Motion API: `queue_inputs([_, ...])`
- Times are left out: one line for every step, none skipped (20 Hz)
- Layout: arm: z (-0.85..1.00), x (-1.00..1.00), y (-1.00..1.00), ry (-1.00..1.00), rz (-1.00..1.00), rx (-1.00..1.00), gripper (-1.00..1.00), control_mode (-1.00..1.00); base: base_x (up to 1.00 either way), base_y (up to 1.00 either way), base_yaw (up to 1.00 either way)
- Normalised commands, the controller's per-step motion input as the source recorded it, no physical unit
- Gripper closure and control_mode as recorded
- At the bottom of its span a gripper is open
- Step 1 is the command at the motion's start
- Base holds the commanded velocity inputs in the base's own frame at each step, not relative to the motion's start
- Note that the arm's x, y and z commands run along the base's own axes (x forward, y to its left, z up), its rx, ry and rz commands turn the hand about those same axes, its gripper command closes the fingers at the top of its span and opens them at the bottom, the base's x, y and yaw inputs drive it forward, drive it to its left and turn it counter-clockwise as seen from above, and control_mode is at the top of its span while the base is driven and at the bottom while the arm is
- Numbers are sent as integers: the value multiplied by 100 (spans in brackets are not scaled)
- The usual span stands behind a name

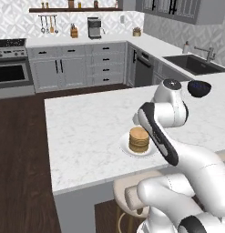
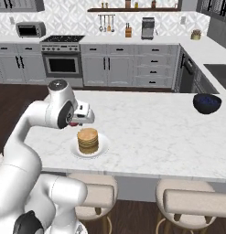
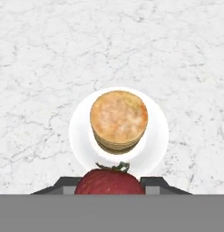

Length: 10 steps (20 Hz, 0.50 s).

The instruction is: Take the strawberry from the fridge and place it on top of the pancake, located on the dining counter.

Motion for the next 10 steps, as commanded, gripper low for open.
queue_inputs([-39, 68, -15, 1, 7, 0, 100, -100, 0, 0, 0])
queue_inputs([-42, 71, -18, 6, 7, 0, 100, -100, 0, 0, 0])
queue_inputs([-41, 65, -14, 9, 6, 0, 100, -100, 0, 0, 0])
queue_inputs([-44, 57, -11, 9, 6, 0, 100, -100, 0, 0, 0])
queue_inputs([-53, 40, -5, 11, 6, 0, 100, -100, 0, 0, 0])
queue_inputs([-61, 29, 0, 12, 4, 0, 100, -100, 0, 0, 0])
queue_inputs([-58, 22, 0, 9, 2, 0, 100, -100, 0, 0, 0])
queue_inputs([-49, 21, 0, 5, 2, 0, 100, -100, 0, 0, 0])
queue_inputs([-48, 9, 0, 7, 1, 0, 100, -100, 0, 0, 0])
queue_inputs([-41, 0, 0, 9, 0, 0, 100, -100, 0, 0, 0])
